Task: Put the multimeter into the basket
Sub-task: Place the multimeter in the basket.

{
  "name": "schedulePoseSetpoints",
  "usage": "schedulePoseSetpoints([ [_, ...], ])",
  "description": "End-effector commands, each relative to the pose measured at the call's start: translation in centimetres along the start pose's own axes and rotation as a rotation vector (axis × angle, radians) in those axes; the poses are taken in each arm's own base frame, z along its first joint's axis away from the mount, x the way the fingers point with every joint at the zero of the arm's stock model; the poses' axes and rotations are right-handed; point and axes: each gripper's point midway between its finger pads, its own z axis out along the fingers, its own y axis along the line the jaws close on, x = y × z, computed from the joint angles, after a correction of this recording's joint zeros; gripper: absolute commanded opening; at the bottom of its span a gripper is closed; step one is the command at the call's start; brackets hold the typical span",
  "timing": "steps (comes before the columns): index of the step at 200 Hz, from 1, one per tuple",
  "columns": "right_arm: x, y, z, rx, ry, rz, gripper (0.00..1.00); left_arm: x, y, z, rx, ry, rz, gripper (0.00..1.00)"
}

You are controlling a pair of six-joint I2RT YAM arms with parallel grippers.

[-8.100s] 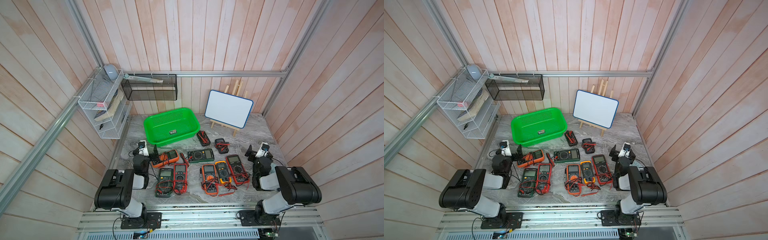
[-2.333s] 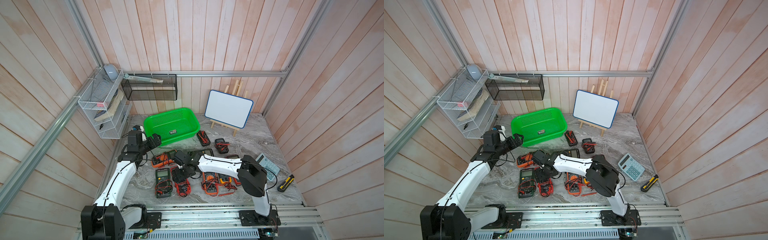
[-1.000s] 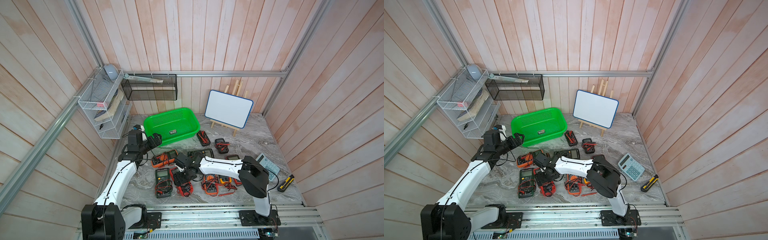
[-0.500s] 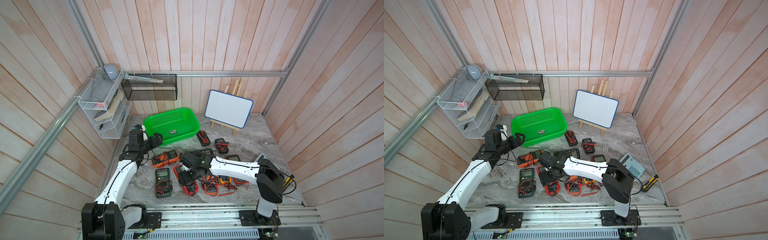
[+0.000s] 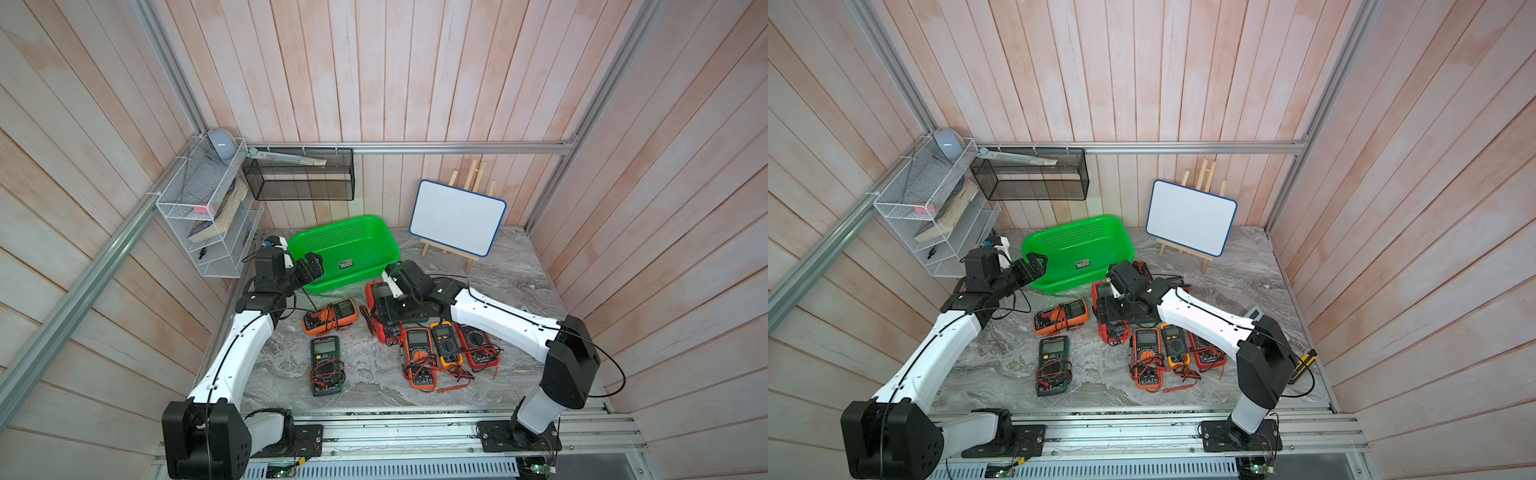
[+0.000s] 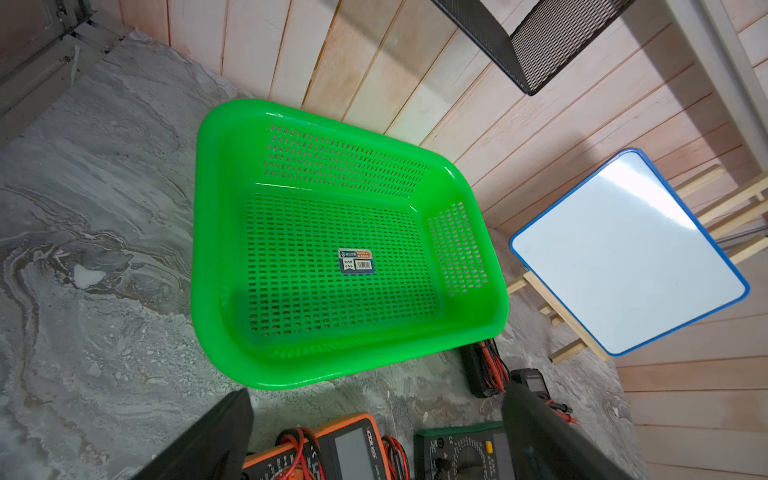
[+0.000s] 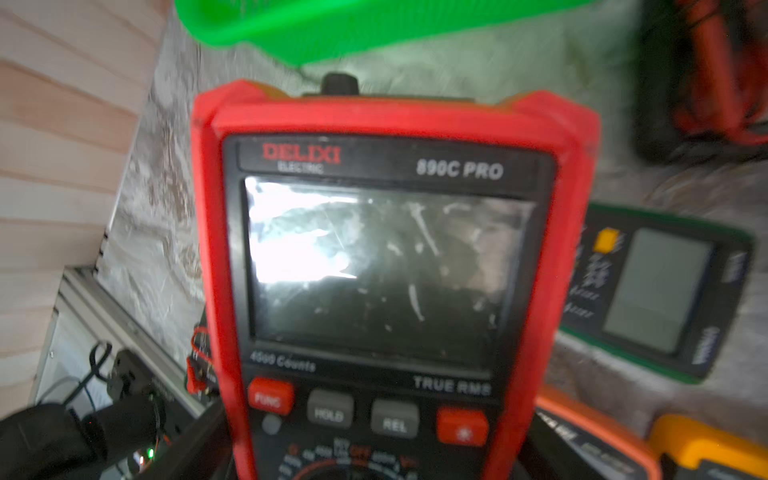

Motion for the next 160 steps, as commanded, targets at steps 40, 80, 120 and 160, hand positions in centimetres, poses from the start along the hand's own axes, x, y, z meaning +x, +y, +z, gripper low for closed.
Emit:
schedulePoseSetpoints([
  [40,-19.3,-1.8,-5.1,-0.106,-0.518,0.062,0.36,-1.2,0.0,0.9,-0.022,-0.011,0.029,1.00],
  [80,-25.9,-3.3,-3.4,-0.068,-0.591,0.007,0.36,-1.5,0.0,0.9,-0.030,-0.018,0.042,1.00],
  [120,-29.4,-5.9,1.0,-0.022,-0.592,-0.022,0.37,-1.1,0.3,1.1,-0.036,-0.006,0.034,1.00],
  [160,-30.3,-8.0,4.5,0.008,-0.609,-0.082,0.37,-0.6,0.5,1.3,-0.038,0.008,0.027,1.00],
])
